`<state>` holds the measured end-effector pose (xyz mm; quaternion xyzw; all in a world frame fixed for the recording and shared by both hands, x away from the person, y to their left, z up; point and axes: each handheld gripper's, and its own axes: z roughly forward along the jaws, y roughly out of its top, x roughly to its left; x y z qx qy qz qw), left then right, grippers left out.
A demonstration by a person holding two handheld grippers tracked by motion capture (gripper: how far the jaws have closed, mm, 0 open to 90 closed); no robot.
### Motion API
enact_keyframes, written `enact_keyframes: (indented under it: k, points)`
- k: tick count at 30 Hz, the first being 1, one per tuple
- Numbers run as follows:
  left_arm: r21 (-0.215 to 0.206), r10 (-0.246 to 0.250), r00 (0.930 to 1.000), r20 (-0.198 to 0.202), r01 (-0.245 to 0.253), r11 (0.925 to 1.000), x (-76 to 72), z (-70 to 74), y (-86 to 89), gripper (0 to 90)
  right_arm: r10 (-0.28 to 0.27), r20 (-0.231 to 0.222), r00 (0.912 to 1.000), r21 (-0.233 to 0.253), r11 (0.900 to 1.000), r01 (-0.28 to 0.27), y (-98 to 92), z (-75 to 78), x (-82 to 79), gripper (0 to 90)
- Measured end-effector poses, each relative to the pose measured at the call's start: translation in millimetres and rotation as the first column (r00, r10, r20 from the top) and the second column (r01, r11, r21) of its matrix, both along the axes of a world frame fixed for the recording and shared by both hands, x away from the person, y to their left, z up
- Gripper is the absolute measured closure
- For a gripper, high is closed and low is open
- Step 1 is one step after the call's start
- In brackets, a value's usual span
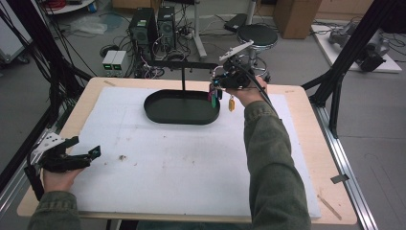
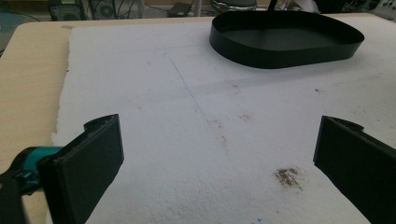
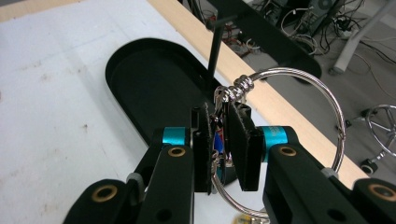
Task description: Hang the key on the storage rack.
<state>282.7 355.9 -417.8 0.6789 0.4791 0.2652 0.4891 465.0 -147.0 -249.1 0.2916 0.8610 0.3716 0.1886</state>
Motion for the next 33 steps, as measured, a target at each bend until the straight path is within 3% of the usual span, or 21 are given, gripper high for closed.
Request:
enact_keyframes:
  k: [20,33]
  points:
    - [-0.009,0.002,1.0,0.001,-0.002,1.0,1.6,-1.1,1.4,2.1,0.038,-0.025,0.999,-0.048,0.998,-0.039,35.7,-12.4,21.8,79.6]
    - [-0.003,0.004,1.0,-0.002,-0.004,1.0,1.6,-1.5,1.3,2.1,-0.006,-0.041,0.9991,-0.065,0.998,0.004,40.0,-28.7,38.7,79.9]
